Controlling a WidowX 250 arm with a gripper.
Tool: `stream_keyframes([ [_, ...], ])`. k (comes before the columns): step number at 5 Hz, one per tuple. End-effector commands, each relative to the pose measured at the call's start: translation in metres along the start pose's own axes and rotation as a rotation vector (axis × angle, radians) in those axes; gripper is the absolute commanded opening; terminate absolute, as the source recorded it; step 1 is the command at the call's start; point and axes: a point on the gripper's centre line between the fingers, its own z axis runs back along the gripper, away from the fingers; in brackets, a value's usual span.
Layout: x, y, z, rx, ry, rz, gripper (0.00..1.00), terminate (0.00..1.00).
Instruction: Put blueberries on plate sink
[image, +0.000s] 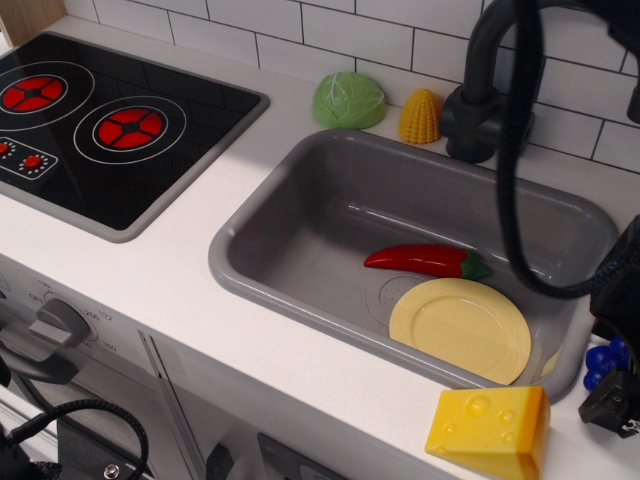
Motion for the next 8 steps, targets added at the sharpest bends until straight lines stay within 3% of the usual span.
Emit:
stream_keyframes([
  [1,0.005,-0.019,0.012,-0.040,0.022,0.030,0.00,0.00],
  [2,0.012,-0.022,0.019,-0.051,0.034,0.039,0.00,0.00],
  [4,0.055,-0.041,0.045,-0.073,0.082,0.054,0.00,0.00],
  [5,0.080,-0.050,0.048,-0.078,0.059,0.058,0.00,0.00],
  [7,0.120,-0.065,0.008,-0.077,-0.042,0.049,0.00,0.00],
  [8,0.111,-0.069,-0.009,-0.066,-0.062,0.040,0.00,0.00],
])
